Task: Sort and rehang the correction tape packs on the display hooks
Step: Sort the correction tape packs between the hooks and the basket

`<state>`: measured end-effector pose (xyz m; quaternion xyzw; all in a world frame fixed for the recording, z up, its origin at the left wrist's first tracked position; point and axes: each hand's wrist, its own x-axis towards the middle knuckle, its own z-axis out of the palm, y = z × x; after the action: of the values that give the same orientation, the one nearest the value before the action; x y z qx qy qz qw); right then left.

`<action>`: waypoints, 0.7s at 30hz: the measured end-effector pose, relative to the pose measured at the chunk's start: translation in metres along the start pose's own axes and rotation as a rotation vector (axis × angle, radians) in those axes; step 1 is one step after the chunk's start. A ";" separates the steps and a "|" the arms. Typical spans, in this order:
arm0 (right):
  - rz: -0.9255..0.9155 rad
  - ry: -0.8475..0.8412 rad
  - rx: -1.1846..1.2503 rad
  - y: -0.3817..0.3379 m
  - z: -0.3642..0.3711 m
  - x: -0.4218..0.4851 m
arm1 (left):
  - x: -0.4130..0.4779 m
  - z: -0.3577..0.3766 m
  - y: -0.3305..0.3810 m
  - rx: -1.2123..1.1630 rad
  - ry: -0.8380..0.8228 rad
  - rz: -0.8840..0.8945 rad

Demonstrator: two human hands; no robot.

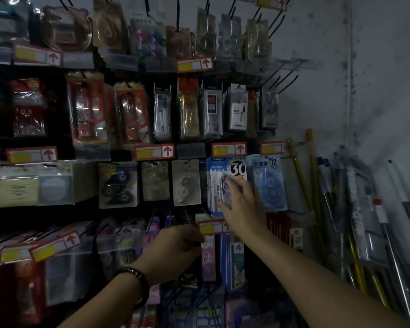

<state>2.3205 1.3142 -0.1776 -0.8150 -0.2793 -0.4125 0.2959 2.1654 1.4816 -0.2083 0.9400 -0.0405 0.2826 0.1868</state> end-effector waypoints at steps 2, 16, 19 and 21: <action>0.003 0.017 -0.028 0.000 0.000 0.007 | -0.001 -0.002 -0.004 0.065 -0.037 0.020; 0.006 -0.110 -0.086 0.004 0.003 0.021 | -0.006 0.005 -0.017 0.124 -0.134 0.019; 0.028 -0.151 -0.056 0.001 0.005 0.021 | -0.015 0.007 -0.020 0.106 -0.131 0.007; 0.036 -0.163 -0.067 -0.001 0.005 0.013 | -0.025 0.009 -0.025 0.084 -0.134 -0.005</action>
<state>2.3288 1.3207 -0.1687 -0.8602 -0.2735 -0.3487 0.2522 2.1534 1.5009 -0.2367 0.9640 -0.0385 0.2198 0.1447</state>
